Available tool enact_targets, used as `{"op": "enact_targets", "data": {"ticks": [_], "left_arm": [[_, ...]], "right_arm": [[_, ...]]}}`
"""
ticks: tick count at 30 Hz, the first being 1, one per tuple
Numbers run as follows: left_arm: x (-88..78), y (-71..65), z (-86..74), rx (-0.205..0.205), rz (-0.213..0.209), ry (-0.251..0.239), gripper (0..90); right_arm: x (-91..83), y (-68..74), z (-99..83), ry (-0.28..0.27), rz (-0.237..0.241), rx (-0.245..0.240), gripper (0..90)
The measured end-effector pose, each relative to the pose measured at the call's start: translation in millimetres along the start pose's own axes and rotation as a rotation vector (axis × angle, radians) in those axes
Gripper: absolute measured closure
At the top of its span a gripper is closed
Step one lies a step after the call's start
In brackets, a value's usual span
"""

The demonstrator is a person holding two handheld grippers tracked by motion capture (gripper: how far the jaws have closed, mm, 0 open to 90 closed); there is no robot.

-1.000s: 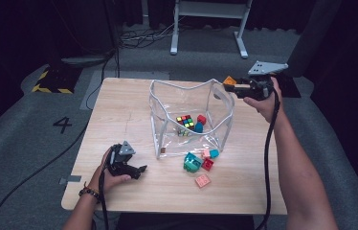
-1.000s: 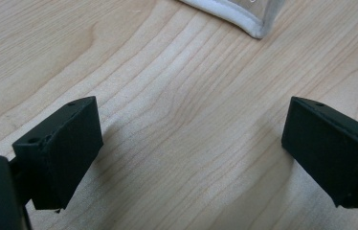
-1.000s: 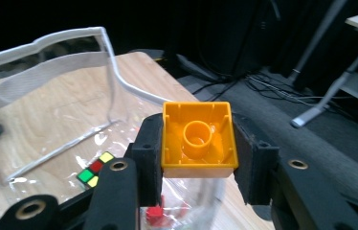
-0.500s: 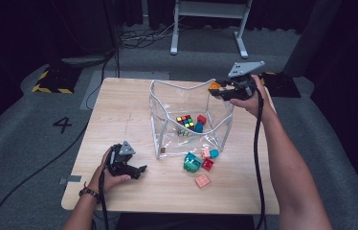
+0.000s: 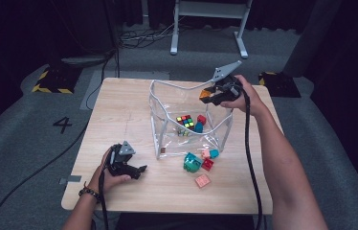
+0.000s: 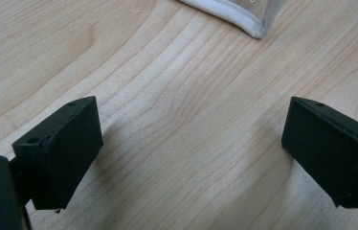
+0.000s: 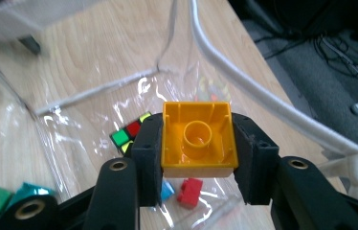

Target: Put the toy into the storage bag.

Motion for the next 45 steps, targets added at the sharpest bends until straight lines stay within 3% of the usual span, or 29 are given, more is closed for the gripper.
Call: {"op": "enact_targets", "data": {"ticks": [10, 15, 20, 24, 32, 36, 40, 45], "left_arm": [[0.1, -0.4, -0.1, -0.003, -0.002, 0.000, 6.9], [0.0, -0.6, -0.3, -0.003, -0.004, 0.002, 6.9], [0.1, -0.2, 0.1, -0.003, 0.000, -0.002, 6.9], [0.0, 0.0, 0.0, 0.000, 0.000, 0.000, 6.9], [0.0, 0.0, 0.0, 0.000, 0.000, 0.000, 6.9], [0.1, -0.1, 0.0, 0.000, 0.000, 0.000, 6.9], [0.1, -0.4, -0.1, -0.002, -0.002, 0.001, 6.9], [0.0, -0.4, -0.2, -0.002, -0.003, 0.002, 6.9]], "right_arm": [[14.2, -0.4, -20.9, 0.232, 0.025, -0.055, 59.0], [7.5, -1.0, -32.6, 0.319, 0.031, -0.040, 59.0], [-1.4, -2.7, -44.0, 0.348, 0.030, -0.042, 59.0], [-12.1, -3.9, -47.4, 0.332, 0.021, -0.038, 58.9], [-23.6, -2.0, -49.2, 0.217, -0.004, -0.016, 55.7], [-28.8, -1.3, -50.1, 0.171, -0.022, 0.030, 53.0], [-37.7, 1.7, -49.1, 0.127, -0.045, 0.024, 49.4], [-57.7, 5.6, -45.7, -0.016, -0.093, 0.068, 46.3]]}}
Point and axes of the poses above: each handheld gripper's, and its own axes: x roughly forward along the jaws, z roughly out of its top, y roughly to its left, the point moved 9 cm from there along x, roughly forward along the jaws, and after that the axes turned 4 degrees about -x, right-handed, at the moved point
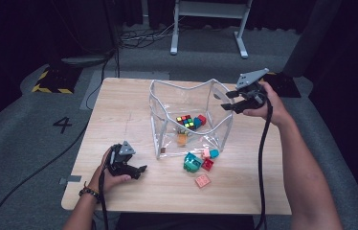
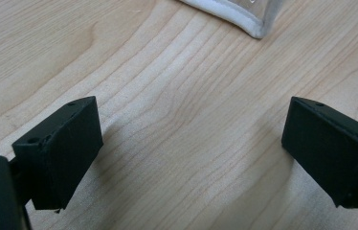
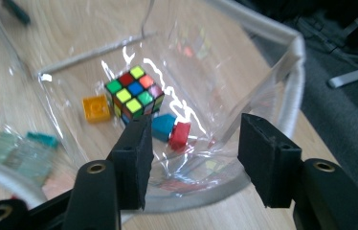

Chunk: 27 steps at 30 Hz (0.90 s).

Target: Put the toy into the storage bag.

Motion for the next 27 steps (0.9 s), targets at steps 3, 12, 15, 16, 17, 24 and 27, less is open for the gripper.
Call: {"op": "enact_targets", "data": {"ticks": [3, 12, 15, 16, 17, 24, 27], "left_arm": [[-0.1, 0.3, 0.1, 0.002, 0.002, -0.001, 6.9], [-0.1, 0.3, 0.1, 0.002, 0.003, -0.001, 6.9], [-0.1, 0.3, 0.1, 0.002, 0.003, -0.001, 6.9], [-0.1, 0.0, 0.0, 0.000, 0.001, 0.000, 6.9], [-0.1, 0.3, 0.1, 0.002, 0.003, -0.001, 6.9], [-0.1, 0.3, 0.1, 0.001, 0.003, -0.001, 6.9], [-0.1, 0.5, 0.3, 0.003, 0.005, -0.003, 6.9]], "right_arm": [[-13.6, 0.5, -0.5, -0.055, -0.042, 0.023, 44.8], [-50.7, 8.9, -27.6, -0.152, -0.163, 0.091, 37.0], [-55.2, 18.6, -43.4, -0.177, -0.182, 0.141, 35.6], [-54.5, 22.6, -49.7, -0.183, -0.180, 0.145, 35.6], [-53.3, 27.8, -57.3, -0.178, -0.178, 0.153, 35.7], [-30.6, 63.8, -104.0, -0.164, -0.128, 0.191, 42.1], [-16.3, 79.9, -114.2, -0.163, -0.092, 0.191, 46.2]]}}
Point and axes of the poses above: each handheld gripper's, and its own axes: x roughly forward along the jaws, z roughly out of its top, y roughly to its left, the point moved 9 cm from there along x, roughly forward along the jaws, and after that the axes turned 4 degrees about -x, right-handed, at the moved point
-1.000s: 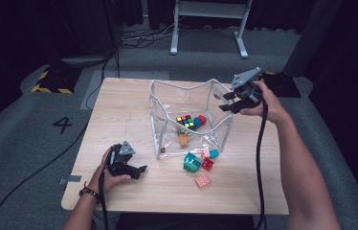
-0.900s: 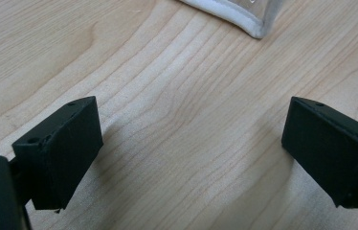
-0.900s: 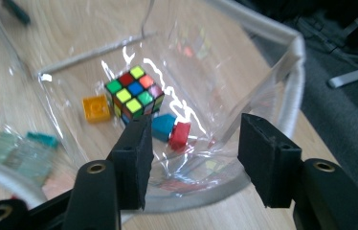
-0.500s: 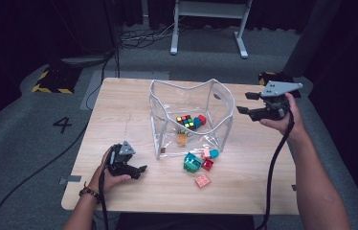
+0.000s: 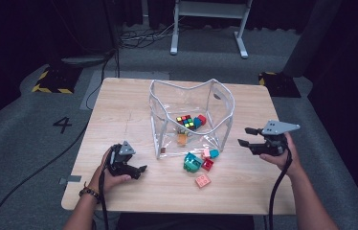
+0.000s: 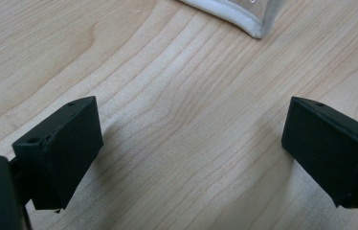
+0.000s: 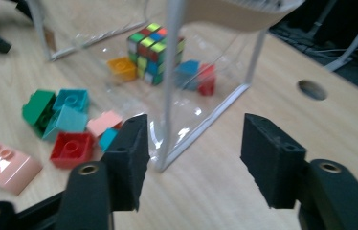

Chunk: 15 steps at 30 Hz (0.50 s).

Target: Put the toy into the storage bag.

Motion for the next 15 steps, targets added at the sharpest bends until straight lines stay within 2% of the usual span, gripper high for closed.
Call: {"op": "enact_targets", "data": {"ticks": [2, 6, 7, 9, 11, 12, 14, 15], "left_arm": [[-0.1, 0.2, 0.1, 0.003, 0.001, 0.000, 6.9], [0.0, 0.1, 0.0, 0.001, 0.000, 0.000, 6.9], [-0.1, 0.0, 0.0, 0.001, 0.000, 0.001, 6.9], [-0.1, 0.2, 0.1, 0.002, 0.001, 0.001, 6.9], [0.0, -0.2, -0.2, -0.001, -0.002, 0.002, 6.9], [0.0, 0.0, 0.0, 0.000, 0.000, 0.000, 6.9], [-0.1, 0.2, 0.1, 0.002, 0.000, 0.000, 6.9], [-0.1, 0.1, -0.1, 0.001, 0.000, 0.001, 6.9]], "right_arm": [[7.1, 13.2, -7.0, -0.004, 0.040, 0.013, 46.6], [21.0, 37.9, -16.3, 0.006, 0.088, -0.003, 48.7], [26.0, 46.4, -18.0, 0.007, 0.117, 0.001, 49.4], [32.8, 58.1, -21.5, 0.025, 0.135, -0.019, 50.2], [40.5, 71.9, -24.1, 0.038, 0.170, -0.012, 51.7], [45.2, 77.2, -25.2, 0.043, 0.178, -0.034, 51.7], [53.3, 85.9, -28.3, 0.064, 0.185, -0.044, 52.2], [58.5, 90.2, -30.0, 0.070, 0.207, -0.043, 52.5]]}}
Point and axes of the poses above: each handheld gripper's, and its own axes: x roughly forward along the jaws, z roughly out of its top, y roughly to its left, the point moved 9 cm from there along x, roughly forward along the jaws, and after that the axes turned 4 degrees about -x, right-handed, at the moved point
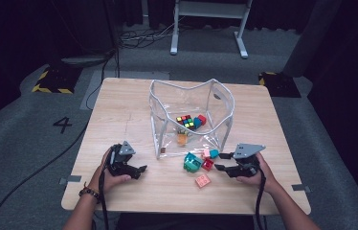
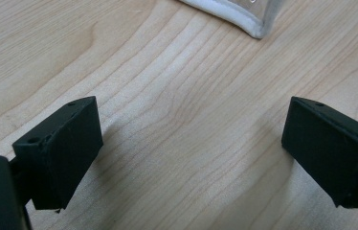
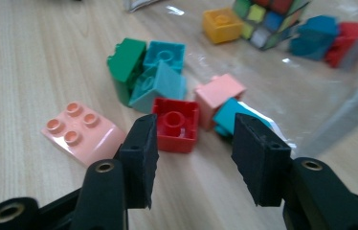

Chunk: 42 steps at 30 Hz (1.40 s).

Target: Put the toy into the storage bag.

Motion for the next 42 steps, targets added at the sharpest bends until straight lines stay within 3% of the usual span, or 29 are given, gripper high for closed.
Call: {"op": "enact_targets", "data": {"ticks": [4, 8, 13, 18, 21, 25, 31, 42], "left_arm": [[0.1, 0.1, 0.2, 0.001, 0.001, -0.002, 6.9], [0.0, -0.1, 0.0, 0.000, -0.001, 0.000, 6.9], [0.0, 0.0, 0.0, 0.000, 0.000, 0.000, 6.9], [0.0, 0.0, 0.0, -0.001, 0.000, 0.000, 6.9], [0.0, 0.0, 0.0, -0.001, 0.000, 0.000, 6.9], [0.1, -0.1, -0.1, -0.001, -0.001, 0.000, 6.9], [0.0, 0.1, 0.1, 0.001, 0.001, -0.001, 6.9], [0.2, -0.2, 0.0, -0.002, -0.001, -0.001, 6.9]], "right_arm": [[17.4, 3.3, -5.2, 0.029, 0.011, 0.009, 49.5], [23.9, 2.4, -4.8, 0.043, -0.007, -0.002, 46.2], [31.2, 4.8, -4.9, 0.052, -0.011, 0.021, 46.8], [36.5, 8.8, -6.2, 0.065, -0.006, 0.014, 58.8], [35.3, 9.6, -5.7, 0.065, -0.011, -0.018, 59.2], [25.0, 8.9, -7.3, 0.059, 0.002, -0.018, 59.2], [-2.2, -5.5, -11.7, 0.027, -0.036, -0.002, 59.3], [-64.0, -61.9, 3.2, -0.087, -0.205, 0.078, 59.3]]}}
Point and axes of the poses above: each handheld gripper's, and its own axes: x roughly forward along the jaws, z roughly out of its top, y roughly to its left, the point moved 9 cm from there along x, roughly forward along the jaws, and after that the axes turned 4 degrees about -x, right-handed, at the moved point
